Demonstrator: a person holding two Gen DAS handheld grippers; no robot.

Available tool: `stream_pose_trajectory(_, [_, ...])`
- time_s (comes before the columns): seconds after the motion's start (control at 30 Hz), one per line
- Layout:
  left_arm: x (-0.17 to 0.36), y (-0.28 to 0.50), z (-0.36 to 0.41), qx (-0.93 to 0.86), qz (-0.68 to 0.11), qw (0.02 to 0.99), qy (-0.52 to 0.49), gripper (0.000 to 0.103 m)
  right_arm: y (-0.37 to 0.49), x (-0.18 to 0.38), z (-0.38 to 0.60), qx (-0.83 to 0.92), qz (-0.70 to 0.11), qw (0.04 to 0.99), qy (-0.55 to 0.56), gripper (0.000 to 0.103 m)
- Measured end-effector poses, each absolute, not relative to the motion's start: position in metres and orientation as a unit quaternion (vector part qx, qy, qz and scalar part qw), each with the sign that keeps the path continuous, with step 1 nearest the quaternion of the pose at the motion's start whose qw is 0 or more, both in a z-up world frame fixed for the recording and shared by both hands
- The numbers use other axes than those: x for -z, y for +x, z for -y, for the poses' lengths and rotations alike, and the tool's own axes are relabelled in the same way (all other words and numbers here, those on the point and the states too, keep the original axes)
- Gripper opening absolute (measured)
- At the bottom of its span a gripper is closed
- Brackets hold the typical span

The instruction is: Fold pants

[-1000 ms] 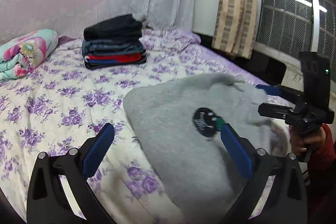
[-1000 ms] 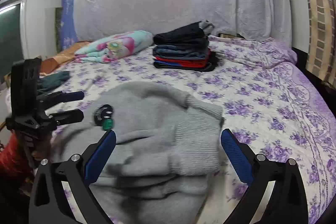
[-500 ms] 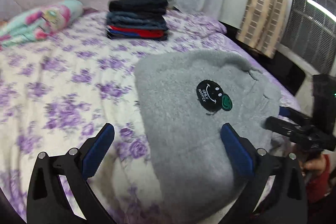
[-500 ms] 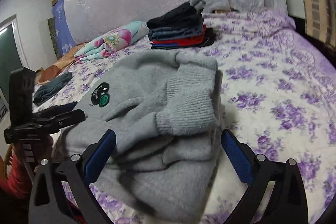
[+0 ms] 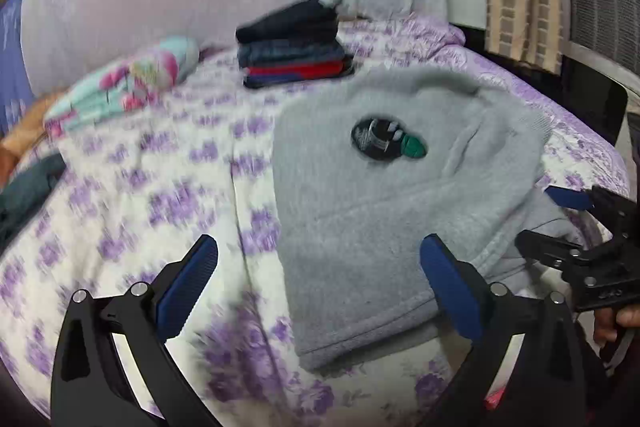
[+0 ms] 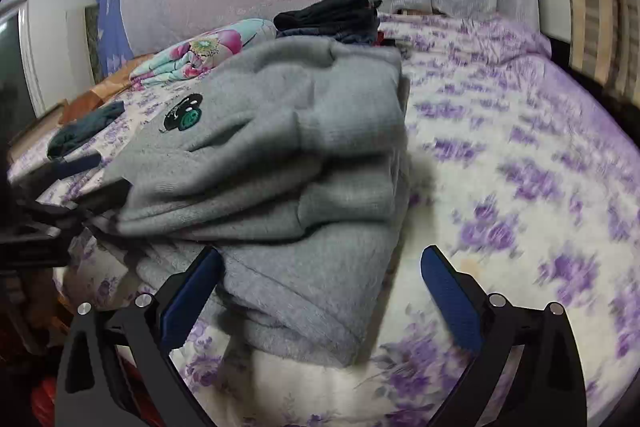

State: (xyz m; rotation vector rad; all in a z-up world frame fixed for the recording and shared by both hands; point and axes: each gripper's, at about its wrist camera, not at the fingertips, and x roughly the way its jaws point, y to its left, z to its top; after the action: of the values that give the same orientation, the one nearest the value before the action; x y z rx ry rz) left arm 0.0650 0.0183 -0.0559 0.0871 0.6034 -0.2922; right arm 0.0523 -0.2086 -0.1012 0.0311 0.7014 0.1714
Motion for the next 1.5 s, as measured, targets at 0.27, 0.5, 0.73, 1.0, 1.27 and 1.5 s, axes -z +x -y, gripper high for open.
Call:
stream_pose_trajectory(0.27, [0.055, 0.059, -0.025, 0.139, -0.302, 0.943, 0.015, 0.099, 0.038, 0.086, 0.205, -0.067, -0.326, 0.943, 0.0, 0.1])
stream_pose_trajectory(0.5, [0.049, 0.048, -0.019, 0.109, -0.28, 0.953, 0.047, 0.099, 0.024, 0.066, 0.198, -0.067, -0.293, 0.954, -0.014, 0.1])
stream_pose_trajectory(0.73, [0.043, 0.042, -0.025, 0.097, -0.277, 0.955, 0.037, 0.099, 0.016, 0.054, 0.197, -0.069, -0.27, 0.96, -0.003, 0.1])
stream_pose_trajectory(1.0, [0.04, 0.034, -0.026, 0.09, -0.271, 0.957, 0.04, 0.099, 0.014, 0.056, 0.189, -0.077, -0.275, 0.958, -0.011, 0.1])
stream_pose_trajectory(1.27, [0.043, 0.039, -0.028, 0.116, -0.289, 0.95, 0.025, 0.099, 0.025, 0.065, 0.205, -0.112, -0.301, 0.945, 0.063, 0.1])
stream_pose_trajectory(1.5, [0.045, 0.041, -0.029, 0.105, -0.286, 0.952, 0.025, 0.099, 0.029, 0.067, 0.223, -0.097, -0.302, 0.942, 0.107, 0.1])
